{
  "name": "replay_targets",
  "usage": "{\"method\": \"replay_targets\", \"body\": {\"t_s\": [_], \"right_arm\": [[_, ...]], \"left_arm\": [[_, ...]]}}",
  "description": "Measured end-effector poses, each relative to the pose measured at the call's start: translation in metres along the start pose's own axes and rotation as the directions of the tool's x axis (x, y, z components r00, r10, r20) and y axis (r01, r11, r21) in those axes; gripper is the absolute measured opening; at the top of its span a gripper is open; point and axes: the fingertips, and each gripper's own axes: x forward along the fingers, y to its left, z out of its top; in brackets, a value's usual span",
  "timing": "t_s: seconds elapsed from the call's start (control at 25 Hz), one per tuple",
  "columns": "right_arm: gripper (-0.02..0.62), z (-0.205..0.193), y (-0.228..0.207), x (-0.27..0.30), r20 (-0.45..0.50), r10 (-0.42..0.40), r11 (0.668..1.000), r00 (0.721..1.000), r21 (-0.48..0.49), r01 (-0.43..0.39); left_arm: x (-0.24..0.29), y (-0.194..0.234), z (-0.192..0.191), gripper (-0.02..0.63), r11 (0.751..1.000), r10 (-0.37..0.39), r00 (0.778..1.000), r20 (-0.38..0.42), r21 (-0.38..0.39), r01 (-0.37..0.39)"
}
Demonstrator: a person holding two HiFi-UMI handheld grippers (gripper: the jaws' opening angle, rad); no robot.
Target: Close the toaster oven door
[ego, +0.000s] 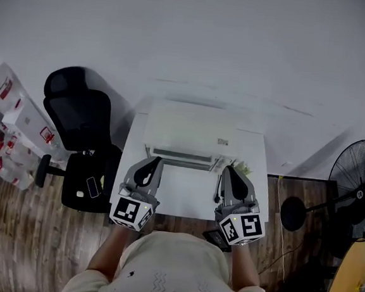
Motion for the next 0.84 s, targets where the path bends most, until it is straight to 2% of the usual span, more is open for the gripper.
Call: {"method": "replay_targets", "body": {"t_s": [0.48,0.84], "right_arm": [[0.008,-0.009,0.012,-0.016,-0.026,0.013,0.999,1.0,0.032,-0.012],[0.009,-0.01,0.017,-0.021,-0.034,0.017,1.0,0.999,0.025,-0.016]], "left_arm": [[-0.019,-0.011,-0.01,0.002,1.0,0.003,0.999,-0.038,0.007,-0.003],[-0.026,-0.013,-0.012,0.002,1.0,0.006,0.999,-0.038,0.011,-0.006]]}}
